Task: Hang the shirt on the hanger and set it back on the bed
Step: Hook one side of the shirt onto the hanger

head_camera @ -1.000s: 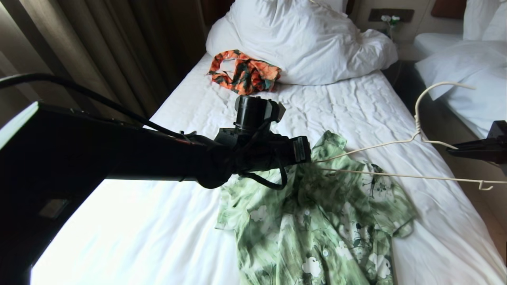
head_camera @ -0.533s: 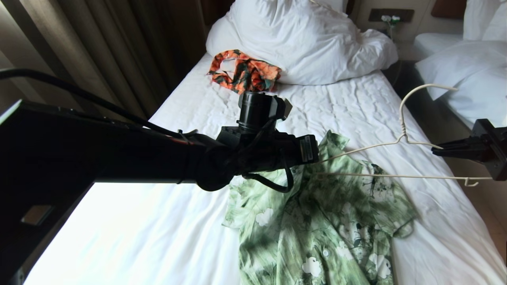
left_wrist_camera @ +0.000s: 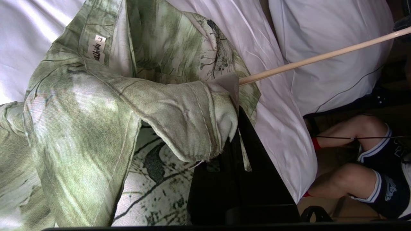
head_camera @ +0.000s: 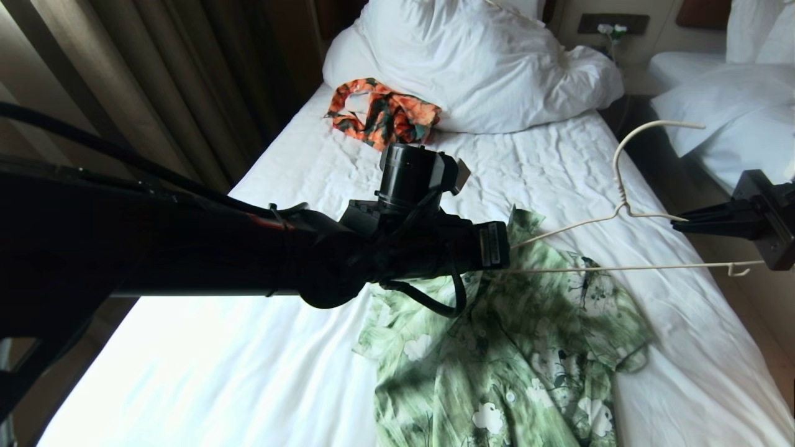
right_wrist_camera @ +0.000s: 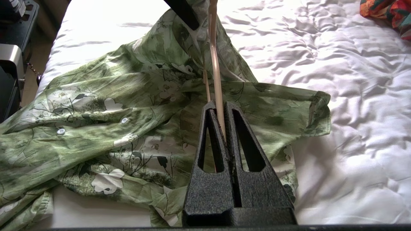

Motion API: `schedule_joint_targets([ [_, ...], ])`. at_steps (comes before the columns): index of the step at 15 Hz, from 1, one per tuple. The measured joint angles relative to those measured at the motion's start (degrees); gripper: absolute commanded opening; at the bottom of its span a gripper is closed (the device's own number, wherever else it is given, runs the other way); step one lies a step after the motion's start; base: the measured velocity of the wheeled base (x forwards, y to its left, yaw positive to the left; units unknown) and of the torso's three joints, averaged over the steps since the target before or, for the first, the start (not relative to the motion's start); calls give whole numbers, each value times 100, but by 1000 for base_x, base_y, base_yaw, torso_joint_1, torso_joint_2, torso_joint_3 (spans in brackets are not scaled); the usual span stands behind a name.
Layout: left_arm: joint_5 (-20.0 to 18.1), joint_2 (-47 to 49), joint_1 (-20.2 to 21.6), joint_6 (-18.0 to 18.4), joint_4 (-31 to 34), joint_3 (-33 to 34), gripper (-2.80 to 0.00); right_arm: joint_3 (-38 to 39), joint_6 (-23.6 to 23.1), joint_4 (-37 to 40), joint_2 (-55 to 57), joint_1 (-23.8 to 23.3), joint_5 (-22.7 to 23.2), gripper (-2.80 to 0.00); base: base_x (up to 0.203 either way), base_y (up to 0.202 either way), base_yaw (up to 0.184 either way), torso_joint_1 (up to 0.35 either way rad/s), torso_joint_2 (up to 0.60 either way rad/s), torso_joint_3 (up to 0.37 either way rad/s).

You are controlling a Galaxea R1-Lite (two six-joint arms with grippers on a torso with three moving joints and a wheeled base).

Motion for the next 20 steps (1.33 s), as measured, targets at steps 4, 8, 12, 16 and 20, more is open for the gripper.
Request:
schedule_joint_targets([
  [4,23,96,94,29,-30,54,-280,-62,6,20,-106,28,-24,-280,0,0,0,0,0,0],
  [8,4,140,147,77,-50,163,-280,-64,9,13,-158,34,-44,-280,0,0,0,0,0,0],
  [12,-17,122,13,43,-43,21,-280,-171,35,-103,-133,197,-46,-280,0,0,0,0,0,0],
  [16,-19,119,-33,33,-25,-6,-280,-436,127,-286,-18,339,-44,-280,0,0,0,0,0,0],
  [20,-21,111,-86,-42,-8,-137,-280,-541,142,-295,23,369,-38,-280,0,0,0,0,0,0],
])
